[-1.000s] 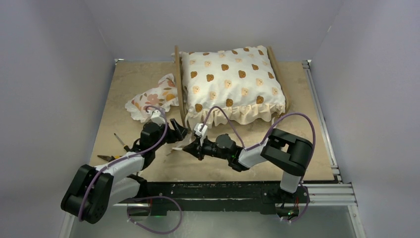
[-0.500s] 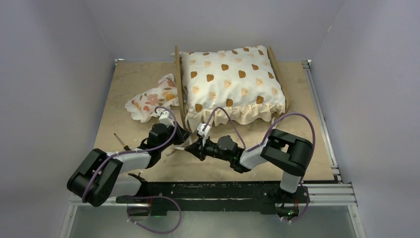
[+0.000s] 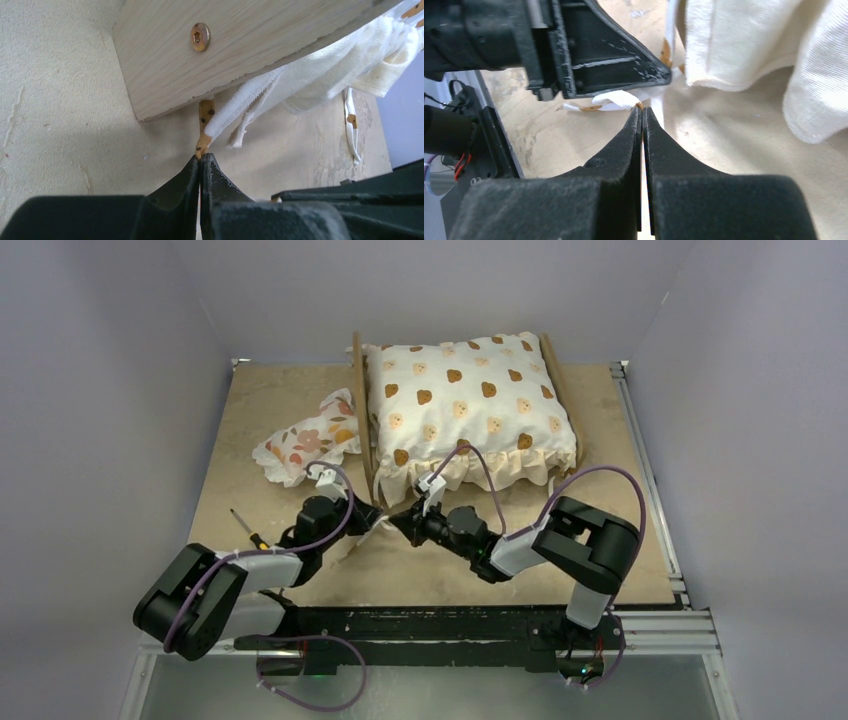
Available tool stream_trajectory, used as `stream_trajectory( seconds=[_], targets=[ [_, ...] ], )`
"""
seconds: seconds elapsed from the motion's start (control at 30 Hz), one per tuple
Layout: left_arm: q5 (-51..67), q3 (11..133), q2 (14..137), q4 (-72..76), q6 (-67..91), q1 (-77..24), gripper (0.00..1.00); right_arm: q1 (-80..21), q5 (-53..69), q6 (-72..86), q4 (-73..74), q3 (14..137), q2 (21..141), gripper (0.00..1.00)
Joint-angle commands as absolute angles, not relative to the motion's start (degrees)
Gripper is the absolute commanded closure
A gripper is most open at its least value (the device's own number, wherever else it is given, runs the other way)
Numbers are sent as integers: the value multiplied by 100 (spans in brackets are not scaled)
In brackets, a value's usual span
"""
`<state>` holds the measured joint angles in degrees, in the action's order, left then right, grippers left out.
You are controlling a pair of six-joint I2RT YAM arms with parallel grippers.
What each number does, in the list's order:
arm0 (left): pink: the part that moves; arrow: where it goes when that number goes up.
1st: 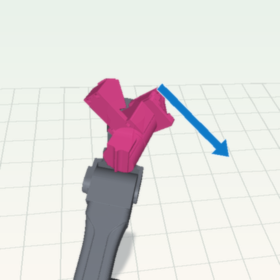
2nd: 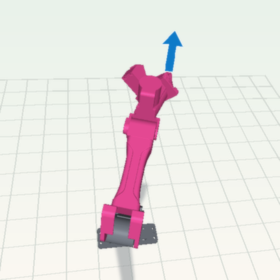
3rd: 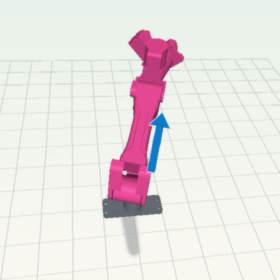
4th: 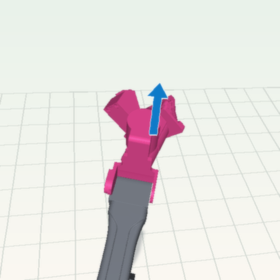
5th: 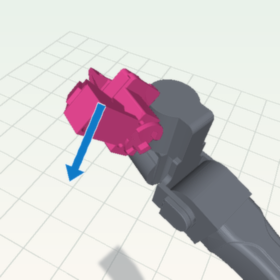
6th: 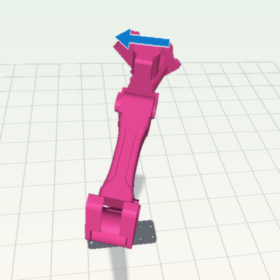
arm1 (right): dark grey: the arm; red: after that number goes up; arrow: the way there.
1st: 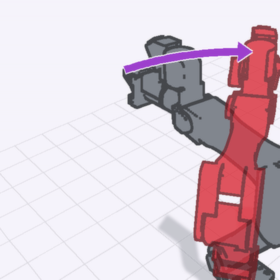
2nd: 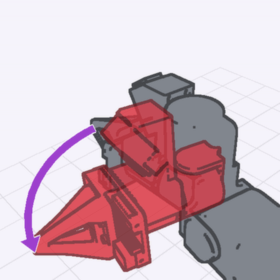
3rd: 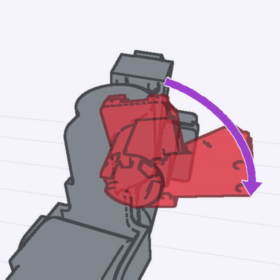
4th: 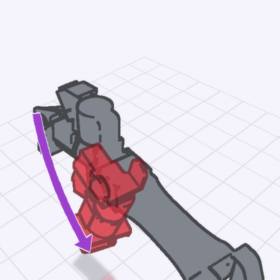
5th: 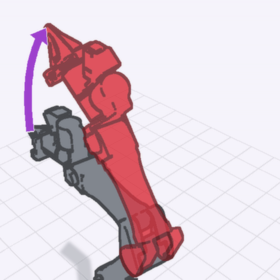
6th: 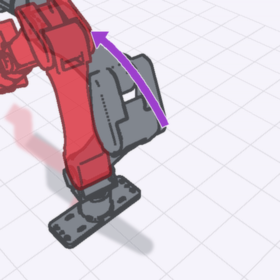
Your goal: Set up the pet bed
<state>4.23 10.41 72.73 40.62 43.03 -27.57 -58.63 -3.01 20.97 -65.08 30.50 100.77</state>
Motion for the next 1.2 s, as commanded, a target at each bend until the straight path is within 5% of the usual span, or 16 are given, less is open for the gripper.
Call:
stream_trajectory(
  seconds=[0.0,1.17],
  targets=[
    [325,919,7078,4340,4435,-2793,100,-5786,-737,2243,-6179,3281,9905,100],
    [222,587,6564,4187,4600,-2794,100,-5643,-1614,2161,-4685,4181,10135,100]
  ],
)
